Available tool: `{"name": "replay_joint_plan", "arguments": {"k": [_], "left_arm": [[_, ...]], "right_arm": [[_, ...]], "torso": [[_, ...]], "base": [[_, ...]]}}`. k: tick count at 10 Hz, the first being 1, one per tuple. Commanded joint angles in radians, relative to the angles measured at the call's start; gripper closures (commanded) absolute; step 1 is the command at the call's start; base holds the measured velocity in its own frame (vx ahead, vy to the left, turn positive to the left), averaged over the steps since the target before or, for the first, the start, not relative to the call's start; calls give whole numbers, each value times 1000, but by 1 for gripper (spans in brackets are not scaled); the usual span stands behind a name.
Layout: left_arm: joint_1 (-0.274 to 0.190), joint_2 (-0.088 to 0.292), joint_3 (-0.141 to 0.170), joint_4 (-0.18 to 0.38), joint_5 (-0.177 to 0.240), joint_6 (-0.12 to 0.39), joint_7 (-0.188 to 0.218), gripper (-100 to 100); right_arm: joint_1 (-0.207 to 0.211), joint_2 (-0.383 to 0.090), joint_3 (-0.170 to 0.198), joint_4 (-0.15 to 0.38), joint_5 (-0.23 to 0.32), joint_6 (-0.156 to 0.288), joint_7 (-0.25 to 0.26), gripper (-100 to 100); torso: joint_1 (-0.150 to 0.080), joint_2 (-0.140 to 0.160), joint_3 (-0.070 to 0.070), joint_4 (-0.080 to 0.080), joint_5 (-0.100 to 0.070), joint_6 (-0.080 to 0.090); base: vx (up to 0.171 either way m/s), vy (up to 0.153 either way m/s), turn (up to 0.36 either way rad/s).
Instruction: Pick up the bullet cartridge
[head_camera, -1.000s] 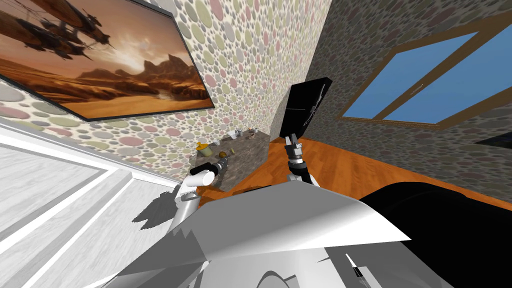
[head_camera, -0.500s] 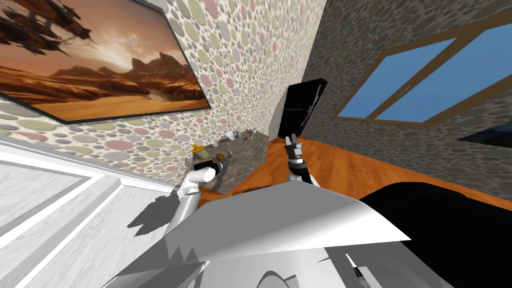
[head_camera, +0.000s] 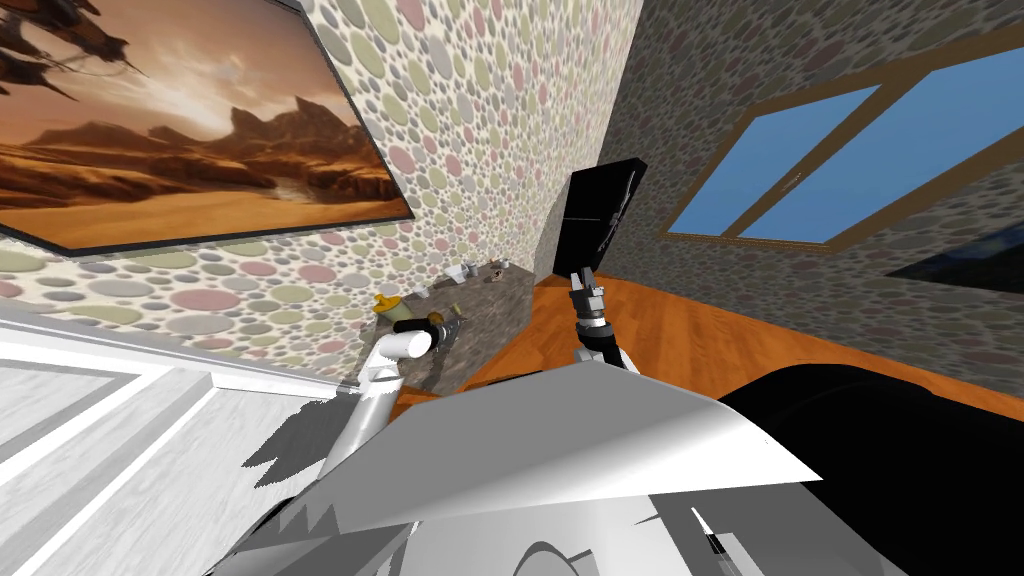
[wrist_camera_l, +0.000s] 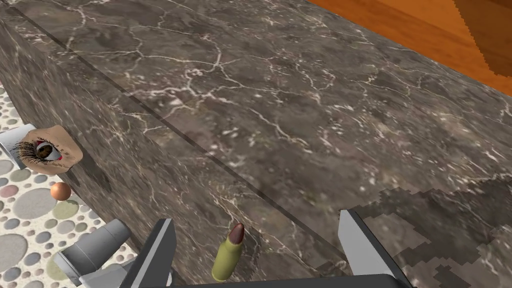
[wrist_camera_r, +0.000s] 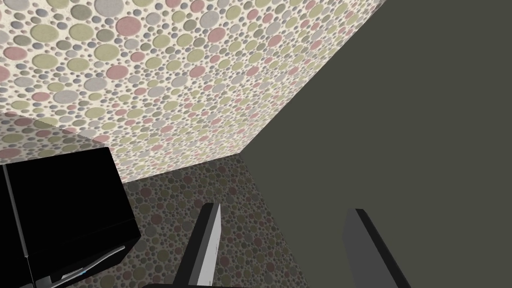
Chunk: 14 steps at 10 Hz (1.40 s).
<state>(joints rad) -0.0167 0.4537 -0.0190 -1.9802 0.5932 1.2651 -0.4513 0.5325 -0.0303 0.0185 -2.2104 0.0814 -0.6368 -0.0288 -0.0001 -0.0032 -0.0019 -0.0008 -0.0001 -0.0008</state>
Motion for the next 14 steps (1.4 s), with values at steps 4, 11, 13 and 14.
{"name": "replay_joint_plan", "arguments": {"k": [4, 11, 13, 14], "left_arm": [[-71, 48, -36, 60, 34, 137, -23, -100], [-180, 140, -104, 163, 85, 324, -54, -100], [-203, 161, -121, 187, 95, 364, -59, -100], [-224, 181, -137, 210, 104, 397, -64, -100]], "right_arm": [[0, 0, 0, 0, 0, 0, 0, 0], [0, 0, 0, 0, 0, 0, 0, 0], [0, 0, 0, 0, 0, 0, 0, 0], [0, 0, 0, 0, 0, 0, 0, 0]], "torso": [[0, -2, -1, 0, 0, 0], [1, -2, -1, 0, 0, 0], [2, -5, -3, -1, 0, 0], [2, -4, -2, -1, 1, 0]], "base": [[68, 6, -75], [78, 19, -69], [116, 36, -94], [94, 43, -70]]}}
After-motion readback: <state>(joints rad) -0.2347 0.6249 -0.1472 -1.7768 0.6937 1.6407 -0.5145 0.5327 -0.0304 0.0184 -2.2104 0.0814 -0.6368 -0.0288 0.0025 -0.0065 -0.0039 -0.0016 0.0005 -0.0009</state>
